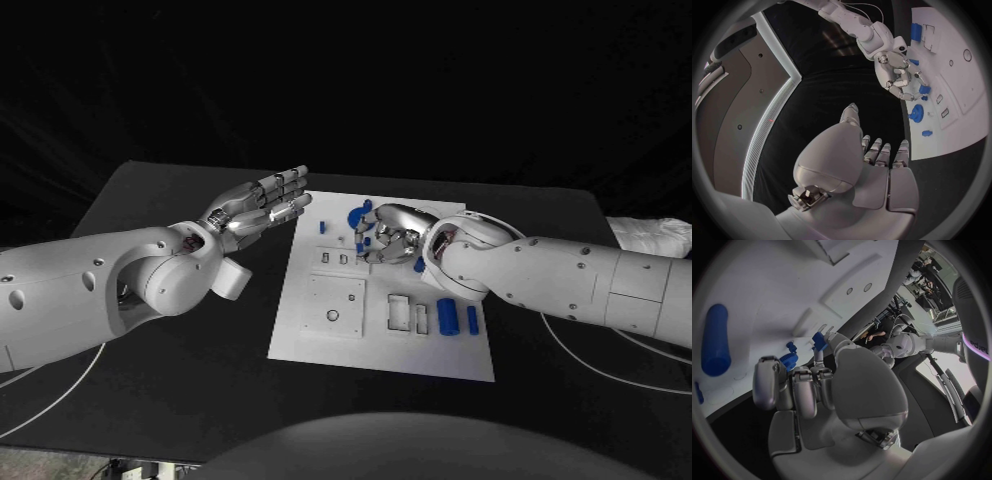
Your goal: Assemble the parts on the task board
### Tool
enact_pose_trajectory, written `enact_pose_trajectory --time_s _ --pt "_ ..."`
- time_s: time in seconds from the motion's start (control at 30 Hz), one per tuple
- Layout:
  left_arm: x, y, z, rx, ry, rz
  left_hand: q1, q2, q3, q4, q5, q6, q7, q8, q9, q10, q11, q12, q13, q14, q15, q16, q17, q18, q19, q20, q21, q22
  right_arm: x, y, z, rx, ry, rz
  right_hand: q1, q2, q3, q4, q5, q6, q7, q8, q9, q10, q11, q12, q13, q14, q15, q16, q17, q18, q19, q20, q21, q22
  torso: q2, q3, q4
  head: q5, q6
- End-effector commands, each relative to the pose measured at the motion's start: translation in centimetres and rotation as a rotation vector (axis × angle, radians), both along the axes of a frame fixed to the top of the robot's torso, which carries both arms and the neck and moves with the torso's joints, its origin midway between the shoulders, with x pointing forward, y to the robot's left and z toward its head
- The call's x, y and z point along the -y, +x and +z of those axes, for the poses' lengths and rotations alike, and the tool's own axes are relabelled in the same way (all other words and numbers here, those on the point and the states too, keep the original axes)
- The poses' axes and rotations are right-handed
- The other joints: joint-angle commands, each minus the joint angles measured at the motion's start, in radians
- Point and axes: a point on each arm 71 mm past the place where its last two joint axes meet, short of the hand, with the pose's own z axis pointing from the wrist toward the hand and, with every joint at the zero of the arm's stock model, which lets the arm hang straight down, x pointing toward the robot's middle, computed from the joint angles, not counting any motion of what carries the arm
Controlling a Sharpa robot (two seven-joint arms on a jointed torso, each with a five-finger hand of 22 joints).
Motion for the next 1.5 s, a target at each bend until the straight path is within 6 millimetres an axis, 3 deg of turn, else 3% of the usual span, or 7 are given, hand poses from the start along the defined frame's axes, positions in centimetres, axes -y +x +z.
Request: enact_pose_trajectory --time_s 0.03,1.0,1.5 --pt "0.3 -0.1 0.1 0.004 -0.007 -0.018 0.010 -0.003 0.005 0.000 0.006 -0.002 0.005 0.005 -0.001 0.002 -0.002 0.006 0.001 0.003 0.006 -0.003 -0.001 0.009 0.003 0.004 0.006 -0.010 0.1 0.0 -0.3 0.018 -0.044 -0.009 -0.008 0.000 0.001 -0.006 0.001 0.003 0.007 -0.006 -0.002 0.106 0.006 0.004 0.263 0.106 0.006 0.003 0.263 0.018 -0.007 -0.002 -0.007 0.179 0.000 0.0001 -0.0002 0.003 0.000" --pt "0.3 -0.1 0.1 0.002 -0.006 -0.020 0.010 -0.002 0.006 0.000 0.006 -0.001 0.007 0.006 -0.001 0.002 -0.004 0.006 0.001 0.003 0.006 -0.003 -0.001 0.009 0.003 0.004 0.006 -0.010 0.3 0.3 -1.2 -0.025 -0.086 0.004 -0.019 0.003 0.004 -0.013 -0.003 -0.006 0.016 -0.035 -0.027 0.106 0.014 0.004 0.263 0.106 0.013 0.003 0.263 0.024 -0.030 0.003 -0.035 0.170 0.000 0.0001 -0.0004 0.002 0.000" --pt "0.2 0.0 -0.2 -0.003 -0.004 -0.022 0.011 -0.002 0.006 0.000 0.006 -0.002 0.009 0.006 -0.001 0.002 -0.004 0.006 0.001 0.003 0.005 -0.003 -0.001 0.009 0.003 0.004 0.006 -0.011 0.5 0.4 -1.4 -0.044 -0.102 0.002 -0.031 0.001 0.008 -0.023 -0.013 -0.028 0.028 -0.087 -0.066 0.106 0.024 0.004 0.263 0.106 0.022 0.003 0.263 0.027 -0.043 0.012 -0.055 0.165 -0.001 -0.0006 0.0004 0.002 0.000"
